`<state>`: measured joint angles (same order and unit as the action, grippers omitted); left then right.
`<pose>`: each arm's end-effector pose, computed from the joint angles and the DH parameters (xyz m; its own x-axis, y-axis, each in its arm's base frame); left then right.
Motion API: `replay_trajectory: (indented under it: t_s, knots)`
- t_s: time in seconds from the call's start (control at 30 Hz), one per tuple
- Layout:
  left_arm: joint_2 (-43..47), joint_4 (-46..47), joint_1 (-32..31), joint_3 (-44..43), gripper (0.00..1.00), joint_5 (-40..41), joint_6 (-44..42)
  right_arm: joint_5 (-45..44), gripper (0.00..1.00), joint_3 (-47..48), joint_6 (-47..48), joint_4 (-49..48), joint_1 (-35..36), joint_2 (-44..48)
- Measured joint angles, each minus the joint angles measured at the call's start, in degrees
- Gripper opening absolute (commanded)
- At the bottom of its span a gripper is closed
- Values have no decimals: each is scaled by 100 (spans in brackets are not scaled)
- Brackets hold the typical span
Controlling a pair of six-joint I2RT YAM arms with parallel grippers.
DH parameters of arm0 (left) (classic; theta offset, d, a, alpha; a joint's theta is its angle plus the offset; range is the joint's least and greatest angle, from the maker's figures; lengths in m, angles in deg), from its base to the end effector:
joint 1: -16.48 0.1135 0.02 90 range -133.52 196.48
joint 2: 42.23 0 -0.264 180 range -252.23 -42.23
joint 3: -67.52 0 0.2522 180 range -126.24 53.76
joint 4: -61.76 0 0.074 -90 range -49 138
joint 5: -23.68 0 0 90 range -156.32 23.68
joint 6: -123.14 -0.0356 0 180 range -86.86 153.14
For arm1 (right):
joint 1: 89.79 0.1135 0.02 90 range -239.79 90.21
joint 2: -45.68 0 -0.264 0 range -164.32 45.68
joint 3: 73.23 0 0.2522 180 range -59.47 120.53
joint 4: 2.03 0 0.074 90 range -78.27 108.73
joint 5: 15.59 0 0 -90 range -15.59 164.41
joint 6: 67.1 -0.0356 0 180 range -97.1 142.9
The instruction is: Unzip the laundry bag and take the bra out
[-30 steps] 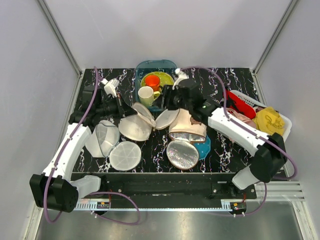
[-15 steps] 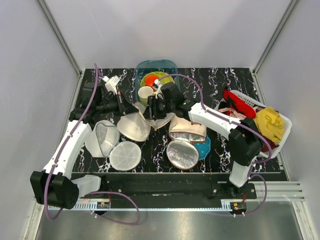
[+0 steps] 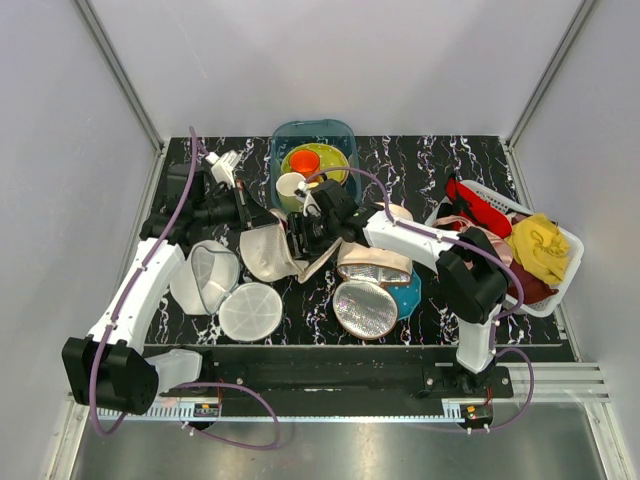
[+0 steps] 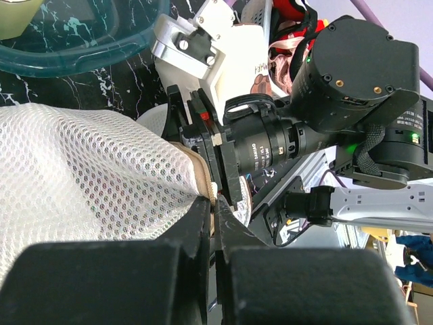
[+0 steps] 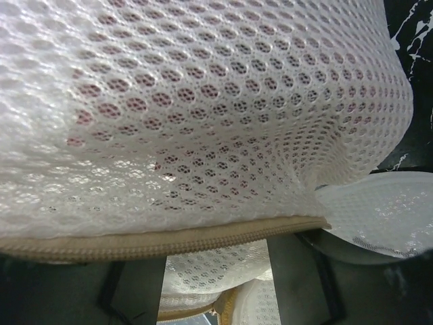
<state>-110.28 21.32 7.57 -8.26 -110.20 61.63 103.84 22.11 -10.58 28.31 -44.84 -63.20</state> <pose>0.2482 -0.0639 0.3384 -0.7973 -0.2230 -0.5608 0.3499 0.5864 -0.7306 0.2893 0.3136 0.2315 -0.8869 -0.2064 -0.4133 -0.4517 0.5756 0.6817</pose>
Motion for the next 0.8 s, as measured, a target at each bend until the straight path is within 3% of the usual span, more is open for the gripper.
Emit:
replay_trajectory:
  t_s: [0.1,0.13,0.23,0.47,0.8]
  knots:
    - [0,33,0,0,0,-11,24,-48,44,0,9,0,4,0]
    - [0,37,0,0,0,-13,33,-85,25,-2,22,-2,7,0]
    - [0,68,0,0,0,-15,50,-186,0,-26,39,-39,17,0]
    - [0,76,0,0,0,-50,50,-586,0,-315,28,-37,31,264]
    - [0,256,0,59,0,-59,87,-1513,0,-505,225,-103,37,2444]
